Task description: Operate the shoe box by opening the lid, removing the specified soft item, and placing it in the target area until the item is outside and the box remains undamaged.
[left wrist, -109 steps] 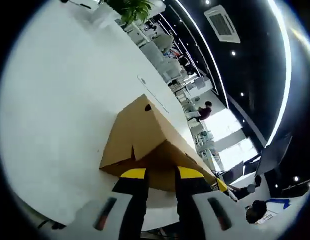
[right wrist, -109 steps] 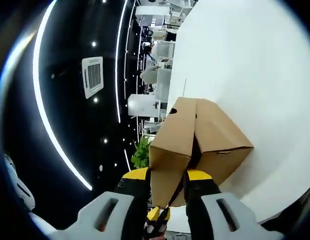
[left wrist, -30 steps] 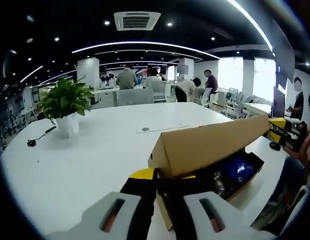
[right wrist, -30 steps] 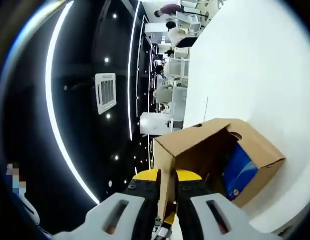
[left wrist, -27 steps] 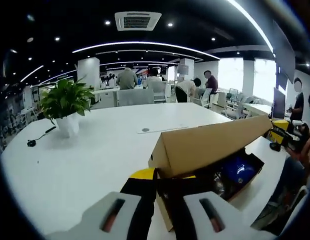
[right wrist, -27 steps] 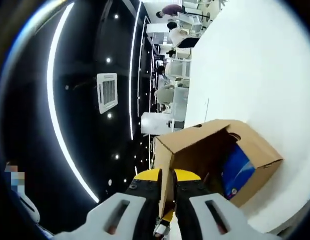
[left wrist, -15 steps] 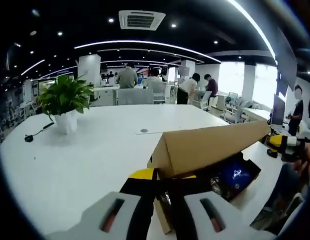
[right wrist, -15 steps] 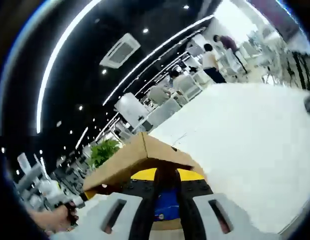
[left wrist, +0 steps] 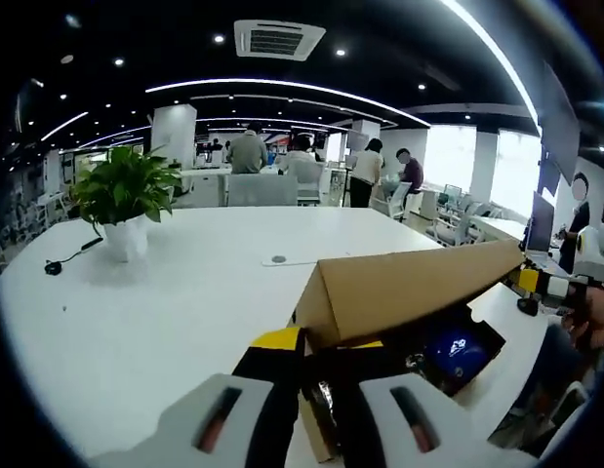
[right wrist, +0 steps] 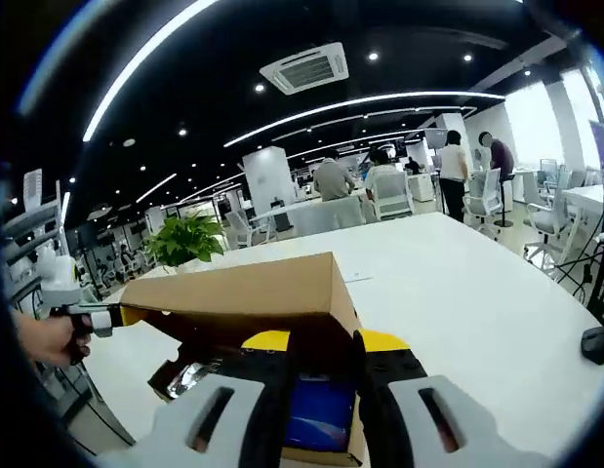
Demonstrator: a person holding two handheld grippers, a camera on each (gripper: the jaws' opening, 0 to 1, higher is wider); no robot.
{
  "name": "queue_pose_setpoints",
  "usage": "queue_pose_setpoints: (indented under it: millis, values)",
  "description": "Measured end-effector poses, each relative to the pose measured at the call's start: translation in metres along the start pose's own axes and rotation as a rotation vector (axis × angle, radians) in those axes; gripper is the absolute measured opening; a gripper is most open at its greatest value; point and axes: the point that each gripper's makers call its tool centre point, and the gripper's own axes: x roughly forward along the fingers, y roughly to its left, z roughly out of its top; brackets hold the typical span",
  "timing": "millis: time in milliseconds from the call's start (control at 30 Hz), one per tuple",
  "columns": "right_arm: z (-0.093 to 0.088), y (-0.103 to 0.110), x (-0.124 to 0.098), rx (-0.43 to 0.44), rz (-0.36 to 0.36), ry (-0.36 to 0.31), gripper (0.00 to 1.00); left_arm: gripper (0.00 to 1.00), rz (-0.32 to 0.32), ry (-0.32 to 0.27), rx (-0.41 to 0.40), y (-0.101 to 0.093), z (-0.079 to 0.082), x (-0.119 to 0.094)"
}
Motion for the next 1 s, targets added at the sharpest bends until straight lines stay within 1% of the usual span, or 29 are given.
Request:
queue_pose_setpoints:
  millis: [67, 133, 167, 200, 233, 267, 300, 333, 367, 400, 467, 500, 533, 600, 633, 667, 700, 733, 767, 833, 933, 1000]
  values:
    - [0.002, -0.001, 0.0, -0.009, -0.017, -0.003, 0.25, 0.09, 0.0, 0.0, 0.008, -0.001, 0.0, 0.0]
    - [0.004, -0.002, 0.002, -0.019, -0.011, -0.008, 0.25, 0.09, -0.001, -0.002, 0.007, -0.002, 0.001, -0.001]
    - [0.006, -0.002, 0.003, -0.034, -0.021, -0.01, 0.25, 0.09, -0.001, -0.002, 0.004, -0.003, 0.002, -0.001]
    - [0.008, 0.001, 0.005, -0.058, -0.012, -0.013, 0.25, 0.09, -0.001, -0.002, 0.004, -0.002, 0.002, -0.001]
    - [0.008, 0.003, 0.006, -0.065, -0.012, -0.008, 0.24, 0.09, 0.0, -0.002, 0.003, -0.002, 0.002, -0.001]
    - [0.01, -0.002, 0.005, -0.12, -0.044, -0.001, 0.22, 0.09, 0.0, -0.001, -0.001, -0.003, 0.002, -0.002]
    - [0.013, -0.003, 0.006, -0.153, -0.057, -0.01, 0.2, 0.09, 0.0, -0.001, -0.002, -0.003, 0.002, -0.002]
    - [0.013, 0.001, 0.009, -0.149, -0.046, -0.013, 0.19, 0.09, -0.001, -0.004, -0.001, -0.002, 0.002, -0.001]
    - [0.014, 0.0, 0.011, -0.166, -0.048, -0.013, 0.17, 0.09, -0.001, -0.006, -0.001, -0.003, 0.003, -0.001]
    - [0.016, -0.003, 0.011, -0.204, -0.079, -0.008, 0.12, 0.09, -0.002, -0.008, -0.003, -0.003, 0.003, -0.001]
    - [0.022, -0.001, 0.014, -0.203, -0.084, -0.019, 0.1, 0.1, -0.012, -0.007, -0.008, -0.004, 0.003, -0.001]
    - [0.025, -0.001, 0.015, -0.208, -0.085, -0.027, 0.1, 0.11, -0.012, 0.053, -0.029, -0.003, -0.009, -0.003]
    - [0.027, -0.004, 0.021, -0.225, -0.085, -0.026, 0.1, 0.11, -0.006, 0.07, -0.045, -0.001, -0.013, -0.004]
    - [0.028, -0.007, 0.024, -0.252, -0.09, -0.025, 0.07, 0.12, -0.002, 0.039, -0.046, 0.001, -0.012, -0.004]
    - [0.027, -0.009, 0.027, -0.248, -0.091, -0.013, 0.05, 0.14, 0.002, 0.023, -0.049, 0.002, -0.012, -0.005]
    - [0.028, -0.012, 0.027, -0.233, -0.094, -0.015, 0.02, 0.17, 0.0, 0.024, -0.05, 0.001, -0.012, -0.006]
    - [0.024, -0.015, 0.029, -0.169, -0.088, 0.0, 0.02, 0.18, -0.006, 0.033, -0.058, -0.001, -0.013, -0.007]
    - [0.023, -0.014, 0.03, -0.152, -0.066, 0.001, 0.02, 0.19, -0.009, 0.038, -0.064, -0.002, -0.014, -0.009]
    - [0.026, -0.016, 0.03, -0.175, -0.067, -0.008, 0.02, 0.19, -0.013, 0.041, -0.065, -0.002, -0.016, -0.011]
    - [0.024, -0.013, 0.029, -0.245, -0.068, 0.011, 0.02, 0.2, -0.017, 0.042, -0.065, 0.0, -0.021, -0.012]
    - [0.024, -0.012, 0.03, -0.236, -0.069, 0.016, 0.02, 0.24, -0.047, 0.069, -0.068, -0.004, -0.033, -0.017]
    - [0.023, -0.013, 0.031, -0.245, -0.07, 0.017, 0.02, 0.25, -0.069, 0.088, -0.055, -0.01, -0.042, -0.023]
